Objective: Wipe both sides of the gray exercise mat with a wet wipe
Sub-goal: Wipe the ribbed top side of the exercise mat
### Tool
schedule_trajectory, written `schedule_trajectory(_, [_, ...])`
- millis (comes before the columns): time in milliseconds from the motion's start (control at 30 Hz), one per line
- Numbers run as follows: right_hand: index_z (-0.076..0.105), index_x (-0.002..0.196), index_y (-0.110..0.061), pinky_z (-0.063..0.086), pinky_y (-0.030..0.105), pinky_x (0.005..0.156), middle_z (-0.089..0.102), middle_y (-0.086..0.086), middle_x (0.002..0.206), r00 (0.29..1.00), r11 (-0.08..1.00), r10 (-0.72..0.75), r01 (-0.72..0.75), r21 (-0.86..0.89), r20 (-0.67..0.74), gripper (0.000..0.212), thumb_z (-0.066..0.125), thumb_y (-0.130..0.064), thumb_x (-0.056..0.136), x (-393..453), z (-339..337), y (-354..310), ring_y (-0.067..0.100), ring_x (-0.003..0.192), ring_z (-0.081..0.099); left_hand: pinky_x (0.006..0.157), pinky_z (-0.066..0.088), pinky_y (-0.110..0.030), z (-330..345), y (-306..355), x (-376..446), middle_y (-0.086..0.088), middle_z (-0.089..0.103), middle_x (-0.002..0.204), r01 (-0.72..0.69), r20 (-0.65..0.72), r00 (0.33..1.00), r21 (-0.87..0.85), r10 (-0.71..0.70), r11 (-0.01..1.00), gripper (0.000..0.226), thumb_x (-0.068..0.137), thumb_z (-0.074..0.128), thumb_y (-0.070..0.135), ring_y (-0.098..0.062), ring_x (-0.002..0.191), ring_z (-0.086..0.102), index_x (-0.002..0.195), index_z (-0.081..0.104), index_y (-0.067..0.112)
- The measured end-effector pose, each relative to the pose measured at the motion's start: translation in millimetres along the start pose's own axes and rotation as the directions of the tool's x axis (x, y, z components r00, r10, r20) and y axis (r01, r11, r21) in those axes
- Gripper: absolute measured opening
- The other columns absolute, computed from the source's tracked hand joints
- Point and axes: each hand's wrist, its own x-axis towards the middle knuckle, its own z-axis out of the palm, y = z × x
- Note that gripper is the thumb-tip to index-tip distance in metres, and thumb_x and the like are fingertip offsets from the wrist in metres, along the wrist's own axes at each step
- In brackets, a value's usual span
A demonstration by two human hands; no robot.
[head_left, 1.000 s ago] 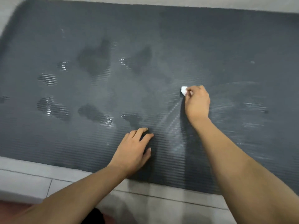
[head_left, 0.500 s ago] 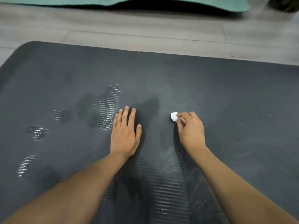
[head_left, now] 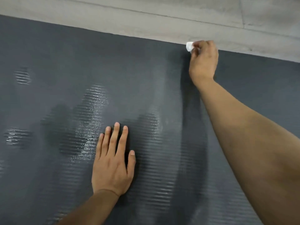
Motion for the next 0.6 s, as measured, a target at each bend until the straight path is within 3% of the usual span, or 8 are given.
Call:
schedule_trajectory(133, [0.068, 0.111, -0.016, 0.035, 0.027, 0.081, 0.059, 0.007, 0.115, 0.991, 0.984, 0.132, -0.131, -0.123, -0.005, 0.032, 0.04, -0.011, 0.095, 6.8, 39.1, -10.9, 0.026, 0.108, 0.051, 0.126, 0.015, -0.051, -2.9, 0.0, 1.4, -0.009, 0.019, 0.169, 0.008, -0.001, 1.0, -0.002, -0.008, 1.0, 0.066, 0.1, 0.033, 0.039, -0.028, 0.158, 0.012, 0.161, 0.027, 0.012])
schedule_trajectory(267, [0.066, 0.107, -0.016, 0.035, 0.027, 0.085, 0.057, 0.007, 0.111, 0.997, 0.997, 0.07, -0.071, -0.041, -0.03, 0.028, 0.042, -0.011, 0.092, -5.5, 46.4, -6.7, 0.025, 0.107, 0.047, 0.125, 0.018, -0.052, -7.5, 3.4, 0.5, -0.01, 0.021, 0.169, 0.011, 0.039, 0.999, -0.004, -0.01, 1.0, 0.066, 0.101, 0.034, 0.04, -0.028, 0.157, 0.013, 0.16, 0.028, 0.012])
schedule_trajectory(333, [0.064, 0.106, -0.013, 0.038, 0.031, 0.088, 0.057, 0.008, 0.109, 0.998, 0.997, 0.055, -0.057, -0.043, -0.039, 0.026, 0.042, -0.012, 0.092, -6.2, 47.2, -5.8, 0.027, 0.105, 0.047, 0.121, 0.025, -0.053, -14.0, 3.2, 2.4, -0.01, 0.032, 0.164, 0.023, 0.052, 0.998, -0.046, -0.021, 0.999, 0.063, 0.101, 0.037, 0.042, -0.031, 0.153, 0.025, 0.156, 0.039, 0.012])
schedule_trajectory(400, [0.063, 0.105, -0.011, 0.038, 0.033, 0.087, 0.057, 0.01, 0.108, 0.995, 0.996, 0.072, -0.075, -0.039, -0.07, 0.026, 0.041, -0.012, 0.091, -3.9, 52.4, -7.7, 0.029, 0.104, 0.047, 0.107, 0.038, -0.05, -27.6, -7.5, 27.8, -0.009, 0.05, 0.147, -0.025, 0.006, 1.0, -0.107, 0.026, 0.994, 0.05, 0.099, 0.043, 0.041, -0.034, 0.13, 0.049, 0.137, 0.06, 0.013])
schedule_trajectory(467, [0.063, 0.104, -0.011, 0.04, 0.035, 0.088, 0.057, 0.01, 0.108, 0.992, 0.996, 0.081, -0.084, -0.024, -0.094, 0.026, 0.041, -0.011, 0.09, -3.7, 57.1, -6.0, 0.029, 0.106, 0.048, 0.094, 0.039, -0.047, -42.9, -37.6, 82.4, -0.011, 0.055, 0.133, -0.102, -0.101, 0.991, -0.088, 0.093, 0.991, 0.034, 0.098, 0.047, 0.033, -0.035, 0.107, 0.054, 0.121, 0.064, 0.015])
schedule_trajectory(533, [0.063, 0.103, -0.013, 0.041, 0.036, 0.088, 0.057, 0.009, 0.108, 0.99, 0.998, 0.062, -0.065, -0.017, -0.13, 0.026, 0.041, -0.01, 0.091, -2.7, 57.1, -2.1, 0.028, 0.107, 0.048, 0.1, 0.038, -0.048, -54.7, -79.4, 160.0, -0.014, 0.05, 0.143, -0.107, -0.193, 0.976, -0.004, 0.105, 0.994, 0.034, 0.1, 0.046, 0.025, -0.039, 0.116, 0.052, 0.129, 0.059, 0.014])
schedule_trajectory(600, [0.065, 0.101, -0.016, 0.042, 0.037, 0.088, 0.058, 0.007, 0.106, 0.986, 0.999, 0.052, -0.052, 0.007, -0.156, 0.027, 0.041, -0.009, 0.091, -3.8, 57.4, -1.3, 0.026, 0.105, 0.047, 0.112, 0.034, -0.051, -60.4, -121.5, 224.8, -0.017, 0.039, 0.157, -0.091, -0.188, 0.976, 0.083, 0.106, 0.992, 0.043, 0.103, 0.042, 0.026, -0.043, 0.134, 0.043, 0.145, 0.048, 0.015])
